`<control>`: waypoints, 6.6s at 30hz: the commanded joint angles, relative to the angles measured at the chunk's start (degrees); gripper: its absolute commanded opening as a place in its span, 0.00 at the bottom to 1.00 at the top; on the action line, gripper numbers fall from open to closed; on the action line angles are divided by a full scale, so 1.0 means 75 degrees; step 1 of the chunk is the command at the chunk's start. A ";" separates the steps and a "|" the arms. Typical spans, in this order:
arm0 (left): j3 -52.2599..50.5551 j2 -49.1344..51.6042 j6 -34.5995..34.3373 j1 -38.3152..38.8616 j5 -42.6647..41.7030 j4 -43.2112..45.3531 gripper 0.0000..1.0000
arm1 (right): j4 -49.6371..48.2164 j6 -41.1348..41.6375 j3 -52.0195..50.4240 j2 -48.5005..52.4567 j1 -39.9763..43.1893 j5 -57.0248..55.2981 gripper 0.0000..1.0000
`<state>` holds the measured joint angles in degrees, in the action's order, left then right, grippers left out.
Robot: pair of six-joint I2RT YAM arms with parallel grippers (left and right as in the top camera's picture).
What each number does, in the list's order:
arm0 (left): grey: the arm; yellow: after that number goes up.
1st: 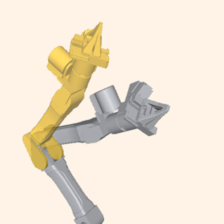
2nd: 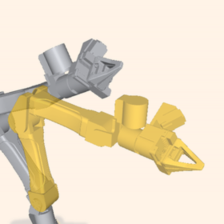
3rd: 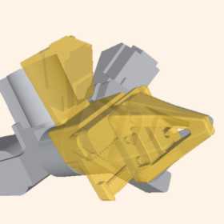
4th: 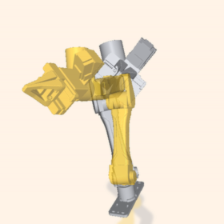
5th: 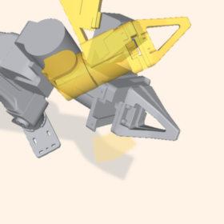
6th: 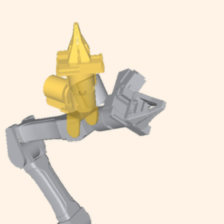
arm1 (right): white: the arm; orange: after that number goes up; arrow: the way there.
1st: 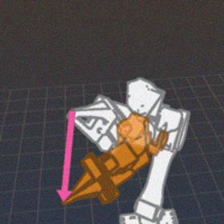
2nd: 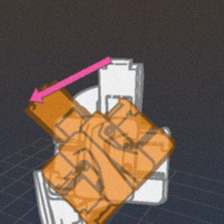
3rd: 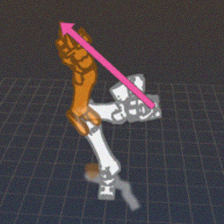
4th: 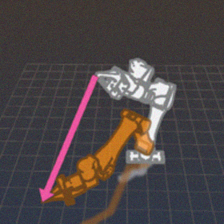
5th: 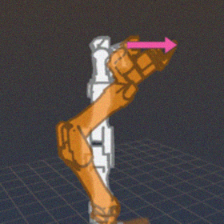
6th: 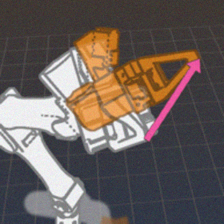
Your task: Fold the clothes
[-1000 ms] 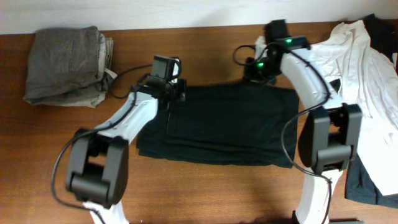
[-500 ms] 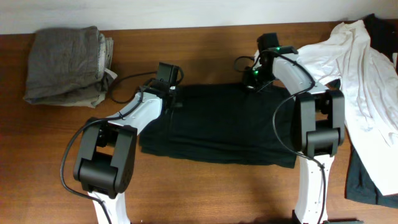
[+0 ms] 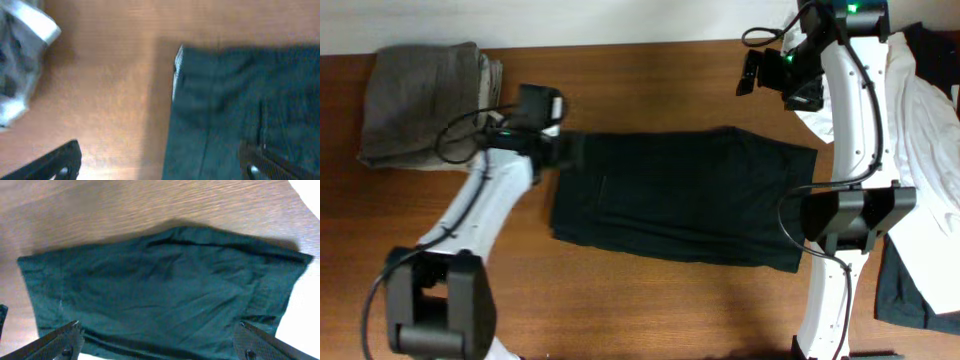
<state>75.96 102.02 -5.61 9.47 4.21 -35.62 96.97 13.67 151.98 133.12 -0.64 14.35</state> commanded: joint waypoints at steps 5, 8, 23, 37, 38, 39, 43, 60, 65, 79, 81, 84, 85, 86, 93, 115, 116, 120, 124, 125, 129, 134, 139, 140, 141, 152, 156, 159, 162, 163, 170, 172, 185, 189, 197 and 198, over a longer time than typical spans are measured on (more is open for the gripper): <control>0.0009 0.0026 0.2078 -0.1300 -0.3249 -0.0871 0.99 | 0.0050 0.0029 0.0035 -0.2349 -0.0254 -0.0187 0.99; 0.0006 0.0076 0.2084 -0.1300 -0.3191 -0.0866 0.99 | 0.0050 0.0029 -0.0828 -0.3832 -0.0382 -0.1256 0.99; 0.0006 0.2130 0.2396 -0.1355 -0.4540 -0.0962 0.99 | 0.0047 0.0242 -0.4602 -0.6723 -0.0361 -0.1868 0.99; 0.0006 0.2757 0.2328 -0.0525 -0.4593 -0.1116 0.53 | 0.0047 0.0242 -0.4602 -0.6720 -0.0361 -0.1865 0.99; 0.0006 0.2757 0.2328 -0.0449 -0.4590 -0.1110 0.43 | 0.0047 0.0245 -0.4602 -0.6720 -0.0361 -0.1865 0.99; 0.0006 0.2757 0.2328 -0.0411 -0.4590 -0.1084 0.39 | 0.0047 0.0245 -0.4602 -0.6714 -0.0361 -0.1862 0.99; 0.0009 0.2754 0.2285 -0.0420 -0.4424 -0.0953 0.01 | 0.0047 0.0242 -0.4610 -0.6709 -0.0361 -0.1862 0.99; 0.2410 0.1594 0.0490 -0.1769 -0.1005 -0.3620 0.01 | -0.0379 0.0242 -0.5094 -0.5872 -0.0364 -0.1795 0.99; 0.3209 0.0306 0.0192 -0.0921 -0.1081 -0.4170 0.01 | -0.2124 0.0236 -0.6968 -0.4928 -0.0364 -0.0985 0.99; 0.3328 -0.0187 -0.0254 0.1320 -0.3171 -0.2908 0.01 | -0.4832 0.0440 -0.8772 -0.1842 -0.1067 0.0198 0.50; 0.3357 -0.0189 -0.0254 0.1513 -0.3191 -0.2798 0.01 | -0.5112 0.0440 -0.8909 -0.1664 -0.1064 0.0201 0.45; 0.3357 -0.0189 -0.0254 0.1851 -0.3165 -0.2751 0.01 | -0.5257 0.0443 -0.8958 -0.1454 -0.1064 0.0201 0.44; 0.3357 -0.0189 -0.0251 0.1950 -0.3168 -0.2722 0.01 | -0.5289 0.0443 -0.8967 -0.1419 -0.1064 0.0198 0.44; 0.3360 -0.0192 -0.0248 0.2031 -0.3159 -0.2687 0.01 | -0.5339 0.0443 -0.8985 -0.1384 -0.1064 0.0198 0.42; 0.3430 -0.0930 -0.1029 0.1731 0.0038 -0.3182 0.01 | -0.5447 0.0443 -0.8993 -0.0679 -0.1072 0.0224 0.38; 0.3436 -0.0032 -0.1938 0.1920 0.0201 -0.2512 0.01 | -0.6047 0.0699 -0.8291 -0.0685 -0.2291 0.1603 0.46; 0.3436 0.0184 -0.1845 0.2031 0.0152 -0.2483 0.01 | -0.6021 0.0699 -0.8291 -0.0685 -0.2291 0.1600 0.46; 0.3436 0.0804 -0.1443 0.2544 -0.0487 -0.2238 0.01 | -0.6021 0.0697 -0.8291 -0.0685 -0.2279 0.1600 0.51; 0.3436 0.1037 -0.1198 0.2789 -0.0606 -0.2136 0.01 | -0.5388 0.0187 -0.8000 -0.0685 -0.1836 0.2416 0.59; 0.3433 0.1110 -0.1107 0.2789 -0.0621 -0.2136 0.01 | -0.5024 -0.0117 -0.7784 -0.0685 -0.1641 0.2838 0.61; 0.3433 0.1317 -0.0198 0.2786 -0.1614 -0.2174 0.01 | -0.3127 -0.0463 -0.6315 -0.0685 -0.0408 0.2605 0.62; 0.3433 0.1405 0.0944 0.2786 -0.2139 -0.2407 0.15 | -0.1711 -0.1262 -0.5219 -0.0685 0.1023 0.2632 0.64; 0.3407 0.1545 0.1711 0.2789 -0.2649 -0.2579 0.65 | -0.1466 -0.1571 -0.5222 -0.0685 0.1218 0.2655 0.64; 0.3407 0.1585 0.1708 0.2786 -0.2652 -0.2579 0.73 | -0.1466 -0.1571 -0.5219 -0.0685 0.1198 0.2655 0.64; 0.3407 0.1585 0.1708 0.2780 -0.2649 -0.2579 0.80 | -0.1466 -0.1568 -0.5219 -0.0685 0.1177 0.2661 0.63; 0.3299 0.1533 0.1504 0.1145 -0.3958 -0.3436 0.36 | -0.3206 -0.1405 -0.5219 -0.1084 0.0114 0.4322 0.53; 0.2722 0.1539 0.1501 0.1390 -0.4415 -0.3360 0.01 | -0.4774 -0.0332 -0.5219 -0.0997 -0.0790 0.3022 0.38; 0.2238 0.1539 0.1376 0.1556 -0.4963 -0.2757 0.01 | -0.5659 0.0399 -0.5219 -0.0699 -0.0839 0.2792 0.12; 0.1600 0.1539 0.1023 0.1574 -0.5056 -0.2020 0.01 | -0.6172 0.0842 -0.5222 -0.0405 -0.0831 0.2789 0.04; 0.1469 0.1542 0.0877 0.1574 -0.5056 -0.1883 0.01 | -0.6225 0.0889 -0.5222 -0.0323 -0.0819 0.2798 0.04; 0.0289 0.1542 -0.0058 0.1641 -0.5482 -0.0338 0.01 | -0.6254 0.0906 -0.5228 0.0606 -0.0921 0.3139 0.04; -0.0023 0.1550 -0.0204 0.1638 -0.5482 -0.0146 0.01 | -0.6245 0.0933 -0.5228 0.1070 -0.0912 0.3107 0.04; -0.0207 0.1247 0.1244 0.1478 -0.5243 -0.1378 0.01 | -0.4077 0.0927 -0.3427 0.1320 0.0006 0.2151 0.04; -0.0166 -0.0743 0.0764 0.1376 -0.3634 -0.0446 0.22 | -0.2206 0.0458 -0.1017 0.0930 0.0108 0.2273 0.14; 0.0154 -0.0344 0.0463 -0.0085 -0.3975 0.0490 0.17 | 0.0052 -0.0533 0.0694 0.0845 -0.1472 0.2124 0.12; 0.0152 -0.0073 0.0466 -0.0087 -0.4237 0.0221 0.13 | 0.0052 -0.0501 0.0615 0.0845 -0.1682 0.2063 0.04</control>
<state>76.95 95.96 -1.67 9.74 -22.85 -30.87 96.99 11.18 157.29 140.09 -9.10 30.96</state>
